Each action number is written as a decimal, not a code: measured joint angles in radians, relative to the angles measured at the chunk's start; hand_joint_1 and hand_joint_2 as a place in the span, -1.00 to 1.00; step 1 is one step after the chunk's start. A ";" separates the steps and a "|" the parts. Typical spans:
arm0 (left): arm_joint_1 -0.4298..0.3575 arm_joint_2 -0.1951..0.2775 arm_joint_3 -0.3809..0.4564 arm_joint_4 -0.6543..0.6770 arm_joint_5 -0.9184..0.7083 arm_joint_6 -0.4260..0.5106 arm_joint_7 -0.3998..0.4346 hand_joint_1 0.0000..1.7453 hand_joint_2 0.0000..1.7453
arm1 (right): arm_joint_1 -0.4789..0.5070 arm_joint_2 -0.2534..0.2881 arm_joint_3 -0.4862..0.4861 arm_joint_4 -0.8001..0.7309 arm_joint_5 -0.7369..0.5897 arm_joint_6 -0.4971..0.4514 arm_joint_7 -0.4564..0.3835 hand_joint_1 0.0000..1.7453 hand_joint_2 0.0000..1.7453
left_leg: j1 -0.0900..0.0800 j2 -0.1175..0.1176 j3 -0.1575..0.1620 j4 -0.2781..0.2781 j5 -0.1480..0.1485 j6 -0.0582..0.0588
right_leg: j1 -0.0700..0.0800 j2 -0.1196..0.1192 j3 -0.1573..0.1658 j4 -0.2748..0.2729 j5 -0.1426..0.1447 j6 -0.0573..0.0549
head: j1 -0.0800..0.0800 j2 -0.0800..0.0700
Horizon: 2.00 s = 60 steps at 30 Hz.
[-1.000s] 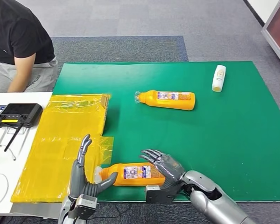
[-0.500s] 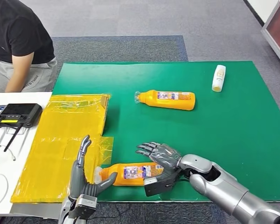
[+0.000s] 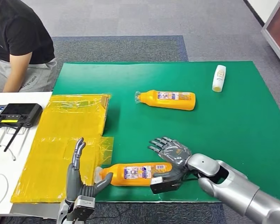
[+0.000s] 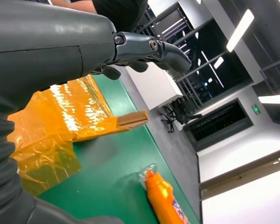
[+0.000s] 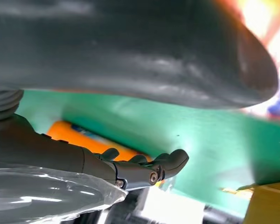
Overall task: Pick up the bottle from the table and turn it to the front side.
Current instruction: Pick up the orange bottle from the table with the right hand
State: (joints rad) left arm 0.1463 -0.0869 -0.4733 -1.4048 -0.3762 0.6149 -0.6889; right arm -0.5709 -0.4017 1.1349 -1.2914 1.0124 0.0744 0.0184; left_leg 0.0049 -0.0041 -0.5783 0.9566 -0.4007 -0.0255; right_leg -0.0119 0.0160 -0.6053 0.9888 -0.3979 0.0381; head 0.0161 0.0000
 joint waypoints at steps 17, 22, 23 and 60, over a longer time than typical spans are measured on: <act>0.019 -0.015 0.047 -0.025 -0.072 -0.024 0.042 -1.00 1.00 | 0.313 0.136 -0.149 -0.113 0.235 -0.086 0.122 -1.00 1.00 | 0.000 0.000 -0.001 0.000 0.000 0.000 | 0.000 0.000 0.000 0.000 -0.001 0.000 | 0.000 0.000; 0.017 -0.023 0.053 -0.028 -0.077 -0.027 0.043 -1.00 1.00 | 0.356 0.196 -0.197 -0.113 0.257 -0.120 0.143 -1.00 1.00 | 0.000 0.000 -0.001 0.000 -0.001 0.000 | 0.000 0.000 0.000 0.000 -0.001 0.000 | 0.000 0.000; 0.017 -0.025 0.053 -0.028 -0.078 -0.028 0.044 -1.00 1.00 | 0.363 0.207 -0.206 -0.112 0.264 -0.128 0.146 -1.00 1.00 | 0.000 0.000 -0.001 0.000 -0.001 0.000 | 0.000 0.000 0.000 0.000 -0.001 0.000 | 0.000 0.000; 0.032 -0.026 0.068 -0.076 -0.095 -0.038 0.079 -1.00 1.00 | 0.472 0.319 -0.453 0.010 0.454 -0.190 0.137 -0.13 1.00 | 0.000 0.000 0.000 0.000 -0.001 0.000 | 0.000 0.000 0.001 0.000 -0.001 0.000 | 0.000 0.000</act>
State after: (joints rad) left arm 0.1781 -0.1133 -0.4051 -1.4809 -0.4708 0.5774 -0.6104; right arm -0.0990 -0.0832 0.6819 -1.2815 1.4662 -0.1156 0.1549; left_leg 0.0049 -0.0042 -0.5784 0.9567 -0.4013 -0.0252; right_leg -0.0118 0.0159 -0.6047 0.9887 -0.3985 0.0384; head 0.0161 0.0000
